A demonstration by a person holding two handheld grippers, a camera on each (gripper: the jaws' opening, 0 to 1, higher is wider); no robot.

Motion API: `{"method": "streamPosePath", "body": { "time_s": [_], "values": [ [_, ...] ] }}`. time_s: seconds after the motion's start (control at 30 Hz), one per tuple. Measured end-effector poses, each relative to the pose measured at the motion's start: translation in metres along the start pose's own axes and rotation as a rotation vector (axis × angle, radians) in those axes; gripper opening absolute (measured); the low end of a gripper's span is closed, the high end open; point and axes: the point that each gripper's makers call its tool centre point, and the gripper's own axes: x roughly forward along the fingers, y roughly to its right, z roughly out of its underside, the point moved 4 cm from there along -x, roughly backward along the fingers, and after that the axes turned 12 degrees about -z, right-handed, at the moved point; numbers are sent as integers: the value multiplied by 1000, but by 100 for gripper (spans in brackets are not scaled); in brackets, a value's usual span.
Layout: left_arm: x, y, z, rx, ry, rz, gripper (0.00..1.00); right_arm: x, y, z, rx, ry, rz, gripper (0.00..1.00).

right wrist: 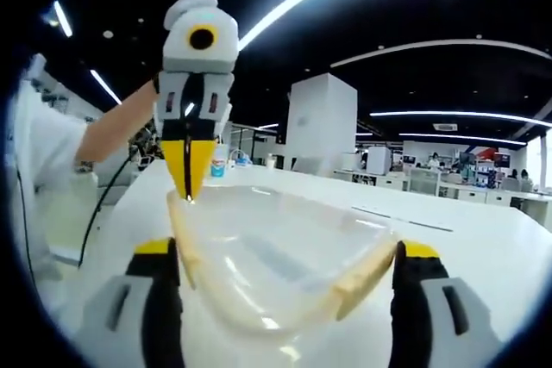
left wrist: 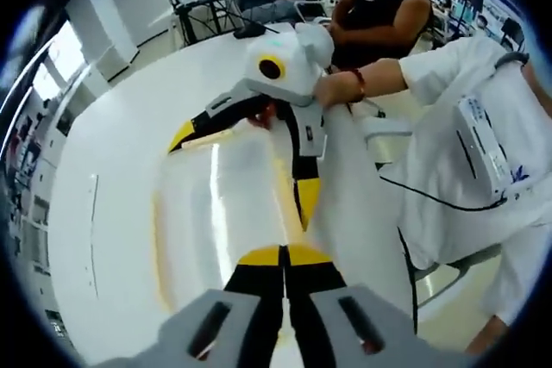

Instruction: Snap each plastic latch of the storage box into its locked position after aligning the lid with the box until every specified latch is closed and the lid sits flush.

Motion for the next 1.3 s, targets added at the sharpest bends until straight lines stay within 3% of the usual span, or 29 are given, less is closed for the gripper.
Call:
{"method": "streamPosePath", "body": {
  "time_s": [0.03, 0.2, 0.3, 0.37, 0.43, 0.5, 0.57, 0.67, 0.77, 0.9, 1.0, 1.1, 1.3],
  "values": [
    [-2, 3, 2, -51, 22, -8, 7, 0, -2, 0, 1, -3, 3, 100],
    [-11, 4, 8, -93, 175, -72, 18, -2, -2, 0, 16, -16, 16, 99],
    [-24, -5, 10, -170, 331, -144, 27, -4, -2, 2, 28, -34, 35, 100],
    [-31, -7, 20, -218, 403, -185, 28, -7, -2, 4, 35, -52, 51, 100],
    [-33, -8, 29, -218, 436, -239, 33, -11, -2, 5, 32, -60, 73, 100],
    [-37, -6, 37, -168, 507, -298, 43, -14, -2, 5, 41, -63, 91, 100],
    [-40, -3, 46, -208, 535, -339, 46, -16, -2, 5, 55, -59, 108, 100],
    [-47, 1, 50, -287, 626, -363, 53, -17, -7, 5, 63, -56, 118, 100],
    [-50, 6, 62, -314, 646, -476, 59, -18, -15, 1, 18, -51, 147, 100],
    [-52, 13, 68, -375, 681, -555, 80, -22, -25, -3, 21, -29, 162, 100],
    [-51, 22, 70, -377, 676, -598, 89, -24, -32, -5, 16, -26, 169, 100],
    [-50, 26, 70, -434, 702, -634, 99, -31, -38, -9, 6, -25, 188, 100],
    [-51, 40, 70, -549, 743, -681, 100, -47, -54, -11, 24, -29, 202, 100]
  ]
}}
